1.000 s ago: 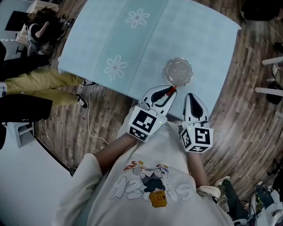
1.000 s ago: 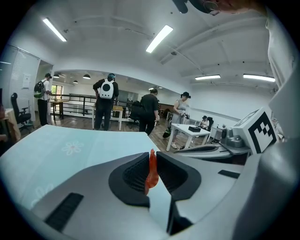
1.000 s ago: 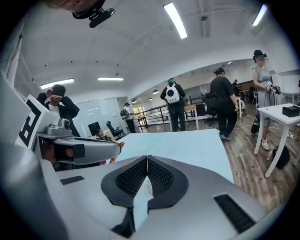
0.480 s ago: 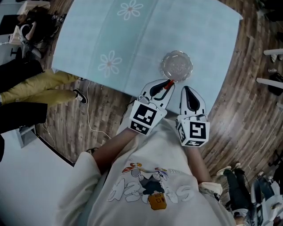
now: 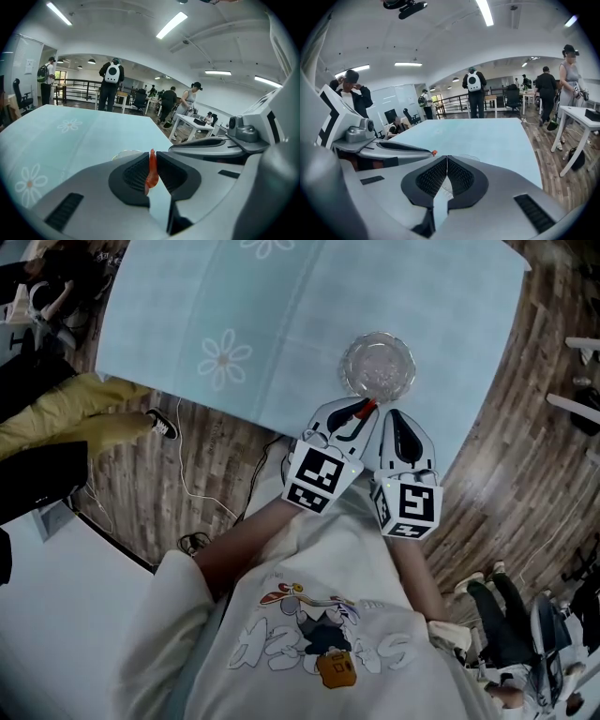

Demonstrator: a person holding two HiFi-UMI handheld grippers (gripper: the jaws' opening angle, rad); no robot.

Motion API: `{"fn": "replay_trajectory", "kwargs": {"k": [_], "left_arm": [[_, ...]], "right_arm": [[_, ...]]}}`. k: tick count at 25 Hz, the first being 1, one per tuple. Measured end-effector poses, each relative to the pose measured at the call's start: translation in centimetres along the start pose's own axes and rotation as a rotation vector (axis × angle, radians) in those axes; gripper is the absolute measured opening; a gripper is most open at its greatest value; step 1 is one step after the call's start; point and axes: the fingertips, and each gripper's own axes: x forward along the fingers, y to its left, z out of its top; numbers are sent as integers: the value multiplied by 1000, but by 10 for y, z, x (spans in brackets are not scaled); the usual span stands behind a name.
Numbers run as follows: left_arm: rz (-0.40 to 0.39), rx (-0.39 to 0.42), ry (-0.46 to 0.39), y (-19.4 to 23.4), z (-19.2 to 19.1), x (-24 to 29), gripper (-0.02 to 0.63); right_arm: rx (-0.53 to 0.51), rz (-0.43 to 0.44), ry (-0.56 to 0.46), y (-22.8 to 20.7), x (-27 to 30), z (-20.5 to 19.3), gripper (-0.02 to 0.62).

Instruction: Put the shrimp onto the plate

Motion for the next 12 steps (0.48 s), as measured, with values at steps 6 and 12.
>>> {"fn": "replay_trajectory", "kwargs": {"k": [6,12], "left_arm": [[16,-24,32,8,-14,17,54],[40,-30,52,17,-29,30,54]], "right_arm": [[36,-26,40,-16,16,-11,23],[30,-29,59,-22,28,-24,23]]}}
